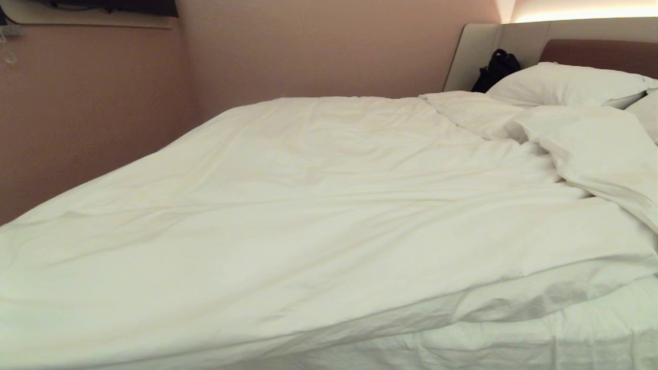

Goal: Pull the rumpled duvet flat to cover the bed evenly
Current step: Flatten the corners of the folded blanket

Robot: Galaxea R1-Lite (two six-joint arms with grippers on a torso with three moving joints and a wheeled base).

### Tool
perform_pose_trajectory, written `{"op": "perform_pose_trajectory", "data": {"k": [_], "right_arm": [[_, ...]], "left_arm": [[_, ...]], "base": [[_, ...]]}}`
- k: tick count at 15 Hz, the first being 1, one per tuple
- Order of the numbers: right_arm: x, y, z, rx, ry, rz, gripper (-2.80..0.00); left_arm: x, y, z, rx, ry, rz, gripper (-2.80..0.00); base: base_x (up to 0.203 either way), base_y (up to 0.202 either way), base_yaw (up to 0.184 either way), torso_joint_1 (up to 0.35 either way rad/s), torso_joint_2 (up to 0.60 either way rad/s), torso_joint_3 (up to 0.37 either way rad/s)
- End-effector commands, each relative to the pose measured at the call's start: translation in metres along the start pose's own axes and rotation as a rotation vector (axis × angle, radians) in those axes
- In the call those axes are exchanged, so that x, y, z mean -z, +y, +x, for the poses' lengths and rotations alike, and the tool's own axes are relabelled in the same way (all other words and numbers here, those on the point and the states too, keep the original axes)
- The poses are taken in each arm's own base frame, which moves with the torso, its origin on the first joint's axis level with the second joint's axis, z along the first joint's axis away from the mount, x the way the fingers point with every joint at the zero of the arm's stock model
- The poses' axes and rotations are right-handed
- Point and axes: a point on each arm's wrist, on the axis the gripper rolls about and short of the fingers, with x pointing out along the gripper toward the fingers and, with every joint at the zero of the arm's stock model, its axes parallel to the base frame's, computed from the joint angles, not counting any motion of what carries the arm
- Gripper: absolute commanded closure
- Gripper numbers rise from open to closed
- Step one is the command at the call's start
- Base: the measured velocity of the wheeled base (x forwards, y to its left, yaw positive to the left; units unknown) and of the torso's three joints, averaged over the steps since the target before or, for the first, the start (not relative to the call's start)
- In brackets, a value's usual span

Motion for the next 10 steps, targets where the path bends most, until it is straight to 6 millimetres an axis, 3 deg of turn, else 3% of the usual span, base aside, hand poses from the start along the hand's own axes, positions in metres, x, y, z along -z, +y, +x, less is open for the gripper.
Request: {"op": "perform_pose_trajectory", "data": {"k": [1,9,10], "right_arm": [[-0.0001,0.0000,0.0001,-0.001,0.001,0.000,0.00],[-0.0001,0.0000,0.0001,-0.001,0.001,0.000,0.00],[-0.0001,0.0000,0.0001,-0.001,0.001,0.000,0.00]], "left_arm": [[-0.0006,0.0006,-0.0002,0.000,-0.006,-0.004,0.00],[0.0044,0.0033,-0.0003,-0.010,0.013,-0.014,0.00],[0.0059,0.0030,-0.0014,-0.006,0.017,-0.011,-2.80]], "base": [[0.000,0.000,0.000,0.000,0.00,0.000],[0.000,0.000,0.000,0.000,0.00,0.000],[0.000,0.000,0.000,0.000,0.00,0.000]]}}
